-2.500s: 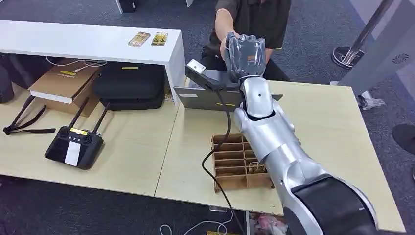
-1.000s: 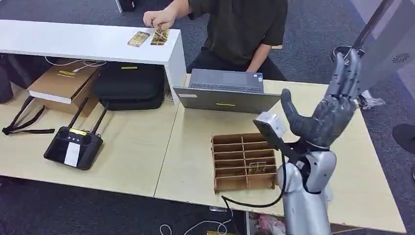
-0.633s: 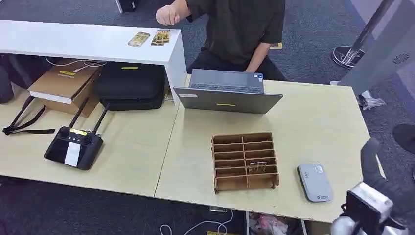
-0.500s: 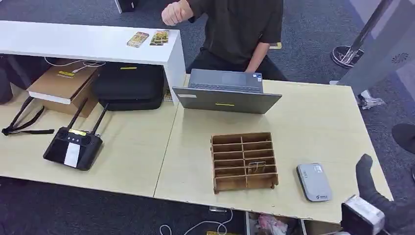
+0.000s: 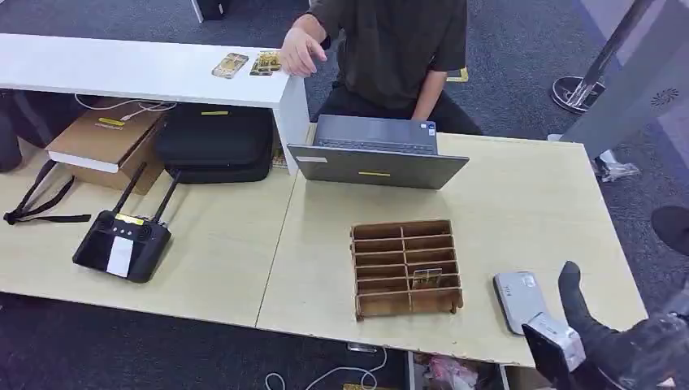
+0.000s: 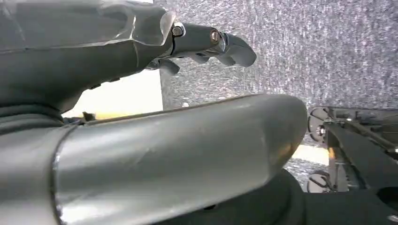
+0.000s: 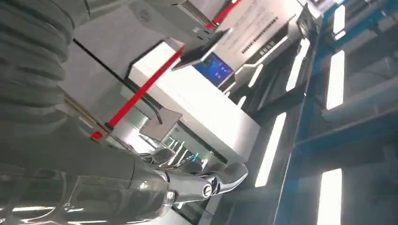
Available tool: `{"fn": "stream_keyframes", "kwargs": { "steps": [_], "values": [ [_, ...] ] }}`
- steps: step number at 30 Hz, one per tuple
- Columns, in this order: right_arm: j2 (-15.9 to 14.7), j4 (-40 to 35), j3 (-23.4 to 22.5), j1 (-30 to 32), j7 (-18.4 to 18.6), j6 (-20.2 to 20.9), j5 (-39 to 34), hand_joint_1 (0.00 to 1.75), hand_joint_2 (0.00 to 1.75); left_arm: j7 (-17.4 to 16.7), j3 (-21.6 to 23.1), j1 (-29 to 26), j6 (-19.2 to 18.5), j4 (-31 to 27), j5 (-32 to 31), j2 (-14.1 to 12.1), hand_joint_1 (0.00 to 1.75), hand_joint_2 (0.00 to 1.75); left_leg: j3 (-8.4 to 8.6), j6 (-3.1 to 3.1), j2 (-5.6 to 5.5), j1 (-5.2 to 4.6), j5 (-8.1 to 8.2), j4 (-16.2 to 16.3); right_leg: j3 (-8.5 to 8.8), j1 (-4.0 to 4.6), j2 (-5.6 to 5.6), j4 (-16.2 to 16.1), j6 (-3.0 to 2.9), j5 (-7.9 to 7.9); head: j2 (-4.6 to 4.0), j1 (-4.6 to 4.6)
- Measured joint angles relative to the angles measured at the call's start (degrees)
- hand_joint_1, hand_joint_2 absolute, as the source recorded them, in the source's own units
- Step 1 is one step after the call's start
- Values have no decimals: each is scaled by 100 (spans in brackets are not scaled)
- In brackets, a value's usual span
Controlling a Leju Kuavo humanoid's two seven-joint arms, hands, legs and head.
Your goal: Pass the card to the sensor for recognition and then transmit it.
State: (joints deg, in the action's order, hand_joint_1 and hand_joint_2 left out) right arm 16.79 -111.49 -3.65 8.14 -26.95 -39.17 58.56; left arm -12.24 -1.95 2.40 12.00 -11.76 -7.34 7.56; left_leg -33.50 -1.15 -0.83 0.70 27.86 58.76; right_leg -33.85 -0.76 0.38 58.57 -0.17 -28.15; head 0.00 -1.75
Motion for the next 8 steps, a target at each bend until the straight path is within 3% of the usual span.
{"fn": "stream_keyframes", "kwargs": {
  "steps": [3, 5, 6, 8],
  "values": [
    [-2, 85, 177, 151, 284, 2, 114, 0, 175, -37, -13, -2, -4, 0, -31, 0, 0, 0, -1, 0, -1, 0, 1, 0, 0, 0, 0, 1, -2, -3, 0, -2],
    [-43, 174, 344, 245, 917, 180, 425, 0, 175, -37, -37, -1, -17, 0, -31, 0, 0, 0, -1, 1, 0, 1, 3, -1, 0, 1, -1, 1, -5, -6, 0, 0],
    [-121, 212, 459, 297, 1309, 419, 641, 0, 175, -37, -53, -2, -39, 0, -31, 0, 0, 0, -1, 1, -1, 1, 3, -1, 0, 1, -1, 1, -5, -6, 0, -2],
    [-405, 255, 755, 338, 2205, 1333, 1162, 0, 175, -31, -92, -2, -118, 0, -31, -7, 0, 0, 0, 0, 3, 1, 4, -1, 0, 1, 2, 1, -5, -5, 0, -2]
  ]
}}
